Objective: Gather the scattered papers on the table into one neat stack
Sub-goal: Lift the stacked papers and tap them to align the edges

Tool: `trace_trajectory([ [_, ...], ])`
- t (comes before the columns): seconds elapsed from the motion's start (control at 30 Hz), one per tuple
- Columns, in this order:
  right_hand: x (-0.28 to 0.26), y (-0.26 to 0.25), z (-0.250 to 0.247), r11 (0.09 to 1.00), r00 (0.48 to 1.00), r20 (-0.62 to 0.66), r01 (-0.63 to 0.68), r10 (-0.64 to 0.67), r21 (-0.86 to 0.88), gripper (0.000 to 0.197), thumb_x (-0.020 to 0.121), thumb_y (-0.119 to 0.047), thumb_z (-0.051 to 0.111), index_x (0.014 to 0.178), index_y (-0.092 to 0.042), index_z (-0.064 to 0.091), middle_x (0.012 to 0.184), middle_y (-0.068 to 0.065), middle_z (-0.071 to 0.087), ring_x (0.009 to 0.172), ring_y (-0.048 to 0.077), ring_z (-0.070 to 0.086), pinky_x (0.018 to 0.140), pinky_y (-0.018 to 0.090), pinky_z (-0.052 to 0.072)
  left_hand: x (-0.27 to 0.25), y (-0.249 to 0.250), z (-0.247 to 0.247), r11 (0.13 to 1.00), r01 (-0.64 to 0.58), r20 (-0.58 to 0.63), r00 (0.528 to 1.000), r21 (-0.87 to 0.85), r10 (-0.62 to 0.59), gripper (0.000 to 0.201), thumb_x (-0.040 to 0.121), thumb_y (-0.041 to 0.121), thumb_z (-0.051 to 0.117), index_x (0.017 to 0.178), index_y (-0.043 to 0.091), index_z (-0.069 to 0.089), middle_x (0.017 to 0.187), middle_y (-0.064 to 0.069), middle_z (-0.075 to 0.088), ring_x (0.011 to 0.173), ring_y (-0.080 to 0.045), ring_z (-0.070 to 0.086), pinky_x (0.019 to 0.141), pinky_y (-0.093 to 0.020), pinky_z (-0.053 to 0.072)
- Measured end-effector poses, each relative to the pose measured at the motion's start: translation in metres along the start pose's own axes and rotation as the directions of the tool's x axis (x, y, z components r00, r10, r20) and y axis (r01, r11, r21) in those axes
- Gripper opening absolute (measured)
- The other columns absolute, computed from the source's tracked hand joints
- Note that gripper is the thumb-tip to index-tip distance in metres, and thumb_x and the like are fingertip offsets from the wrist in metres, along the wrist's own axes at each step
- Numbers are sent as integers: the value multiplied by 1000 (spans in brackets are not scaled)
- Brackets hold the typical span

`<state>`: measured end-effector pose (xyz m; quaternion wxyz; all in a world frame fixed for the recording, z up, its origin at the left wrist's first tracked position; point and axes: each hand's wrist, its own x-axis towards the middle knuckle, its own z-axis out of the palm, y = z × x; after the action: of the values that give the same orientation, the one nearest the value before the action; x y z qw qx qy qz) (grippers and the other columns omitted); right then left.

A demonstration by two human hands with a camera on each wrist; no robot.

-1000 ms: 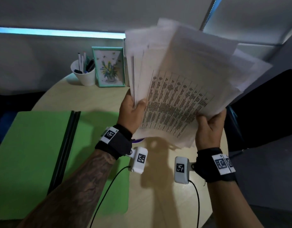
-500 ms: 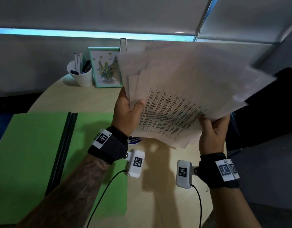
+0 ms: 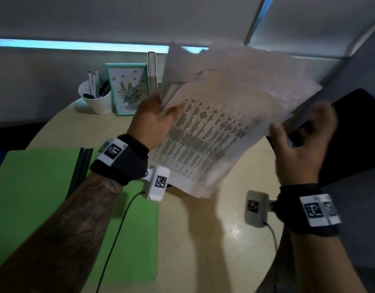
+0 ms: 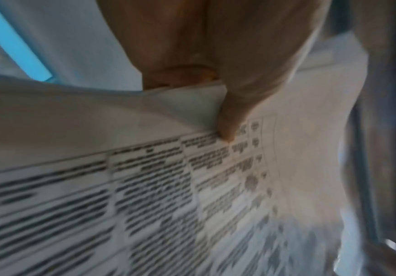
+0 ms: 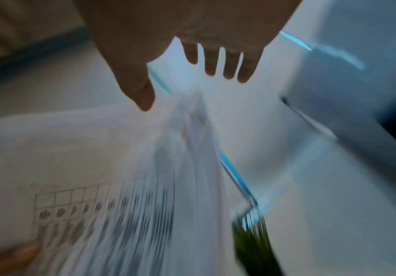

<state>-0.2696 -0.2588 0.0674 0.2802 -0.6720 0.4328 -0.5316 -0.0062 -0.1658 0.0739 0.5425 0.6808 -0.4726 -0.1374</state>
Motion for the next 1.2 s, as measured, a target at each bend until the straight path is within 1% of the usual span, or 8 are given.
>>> trace_trajectory([
  [0.17,40,-58,-33,832,914,230,401,-335,-382,89,78,-45,75,146,-6,34,150,6,35,141,17,32,117,35,26,28,40,-27,927,-275,328,927,256,184,19,89,24,62,107,26,60,98,2,70,93,-19,66,80,-43,55],
  [0.27,42,-69,-20,928,824,564,245,-48,-279,45,71,-35,84,110,-39,61,98,-23,67,90,-15,56,80,11,45,33,51,-26,881,-333,410,894,335,182,14,88,22,65,100,28,62,94,4,70,90,-17,65,78,-43,54],
  [0.37,29,-54,-6,974,802,596,102,41,-204,42,73,-26,83,86,-59,60,77,-17,68,69,-6,58,65,23,50,34,56,-25,895,-306,427,892,324,150,10,87,22,67,95,27,64,90,5,69,87,-16,64,78,-43,54],
  [0.6,8,-12,-3,963,872,410,-255,267,-84,17,72,-18,84,78,-23,70,76,-6,71,71,10,62,67,34,55,31,31,-11,822,-408,314,902,397,296,33,83,39,66,114,30,59,114,7,63,107,-18,57,95,-46,45],
  [0.73,-5,23,-26,841,807,277,-540,521,-9,33,58,-31,90,76,-12,71,76,9,70,57,14,63,56,30,54,21,-19,-54,984,-68,-225,969,167,105,80,73,43,79,139,22,39,141,11,34,133,-6,36,112,-24,31],
  [0.83,-13,34,-40,776,766,272,-624,582,97,36,60,-28,90,88,-14,74,89,15,73,79,34,69,78,51,56,8,-58,-62,897,342,55,938,-279,-341,83,61,54,84,132,34,45,138,14,50,129,-2,46,110,-30,35],
  [0.97,-17,32,-41,780,754,282,-625,594,30,13,75,-12,80,81,-12,68,96,31,67,82,34,64,84,57,52,-6,-81,-31,695,633,478,753,-341,-451,72,68,27,82,133,11,54,128,-9,64,122,-28,57,108,-47,40],
  [1.2,-18,38,-33,853,822,284,-522,494,26,34,74,-19,82,105,-17,68,104,5,73,93,20,70,81,37,57,-20,-82,-11,678,542,250,837,-497,-487,40,80,3,64,119,3,61,117,-17,68,107,-30,66,97,-43,50],
])
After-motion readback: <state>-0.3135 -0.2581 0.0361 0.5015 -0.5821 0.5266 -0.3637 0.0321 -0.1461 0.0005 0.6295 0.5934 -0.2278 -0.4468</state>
